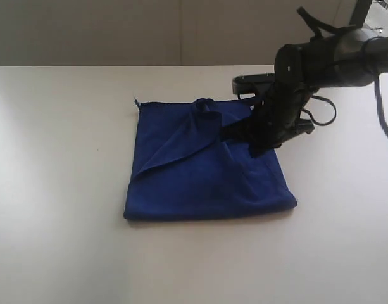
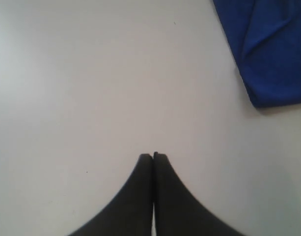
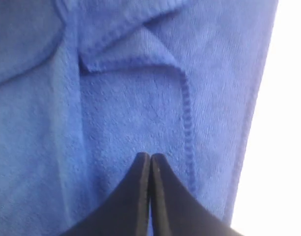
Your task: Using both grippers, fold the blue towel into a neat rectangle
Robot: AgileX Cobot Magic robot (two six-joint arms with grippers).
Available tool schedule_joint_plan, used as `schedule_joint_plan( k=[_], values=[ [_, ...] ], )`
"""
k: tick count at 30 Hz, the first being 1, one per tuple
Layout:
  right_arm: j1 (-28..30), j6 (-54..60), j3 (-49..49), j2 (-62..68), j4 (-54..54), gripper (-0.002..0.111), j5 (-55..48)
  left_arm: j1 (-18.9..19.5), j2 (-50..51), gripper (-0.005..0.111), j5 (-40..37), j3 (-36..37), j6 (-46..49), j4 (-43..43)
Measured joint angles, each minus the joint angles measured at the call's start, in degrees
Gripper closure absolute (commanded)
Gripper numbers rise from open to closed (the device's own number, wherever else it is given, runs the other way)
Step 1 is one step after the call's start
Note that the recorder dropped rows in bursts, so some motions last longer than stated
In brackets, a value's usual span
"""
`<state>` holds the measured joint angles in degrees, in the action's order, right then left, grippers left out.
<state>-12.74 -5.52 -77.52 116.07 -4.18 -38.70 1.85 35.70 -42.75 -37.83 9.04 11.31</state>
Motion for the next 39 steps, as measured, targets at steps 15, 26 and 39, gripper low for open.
schedule_joint_plan(
  k=[15, 26, 39],
  values=[
    [0.13, -0.75, 7.40, -1.05, 4.18, 0.108, 4.64, 0.00, 0.00, 0.107, 0.00, 0.00, 0.00, 0.00],
    [0.49, -2.16, 8.70, -4.67, 1.89, 0.108, -0.02, 0.00, 0.00, 0.107, 0.00, 0.00, 0.00, 0.00],
    [0.49, 0.94, 8.72, -10.66, 1.53, 0.100, 8.47, 0.00, 0.00, 0.107, 0.00, 0.00, 0.00, 0.00]
  ],
)
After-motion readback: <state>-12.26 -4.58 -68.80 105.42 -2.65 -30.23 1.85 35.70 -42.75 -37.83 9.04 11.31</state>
